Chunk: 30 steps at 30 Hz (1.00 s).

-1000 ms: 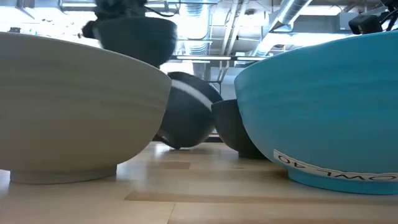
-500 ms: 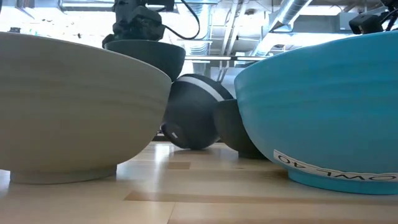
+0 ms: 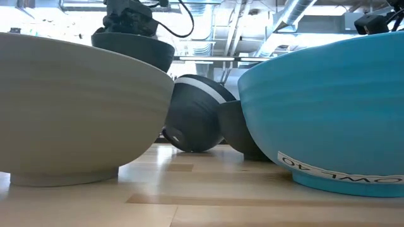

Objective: Nest bowls inside each other
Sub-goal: Stack the black bowl on top of the other black bowl

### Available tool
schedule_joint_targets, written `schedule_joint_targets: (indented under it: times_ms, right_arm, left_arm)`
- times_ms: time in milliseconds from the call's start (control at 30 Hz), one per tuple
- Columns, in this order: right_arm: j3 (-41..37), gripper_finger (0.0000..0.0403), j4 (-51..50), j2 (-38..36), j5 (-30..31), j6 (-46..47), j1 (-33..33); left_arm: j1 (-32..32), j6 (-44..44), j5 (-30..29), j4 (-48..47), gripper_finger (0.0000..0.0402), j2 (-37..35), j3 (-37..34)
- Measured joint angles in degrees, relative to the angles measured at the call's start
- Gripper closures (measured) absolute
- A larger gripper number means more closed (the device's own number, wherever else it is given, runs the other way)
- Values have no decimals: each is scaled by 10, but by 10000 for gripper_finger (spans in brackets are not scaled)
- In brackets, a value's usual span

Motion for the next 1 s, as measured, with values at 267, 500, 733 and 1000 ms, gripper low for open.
schedule_joint_targets:
  times_ms: [267,500,733,1000]
  right_arm:
    - [0,163,0,0,2,0,0]
    - [0,163,0,0,2,1,0]
    - [0,163,0,0,1,1,0]
    - [0,163,0,0,1,0,0]
  left_arm:
    - [-1,-39,-4,120,402,-49,0]
    - [15,-36,-38,218,401,-26,1]
    - [38,-13,-60,318,401,52,0]
    - [67,-4,-26,284,401,103,0]
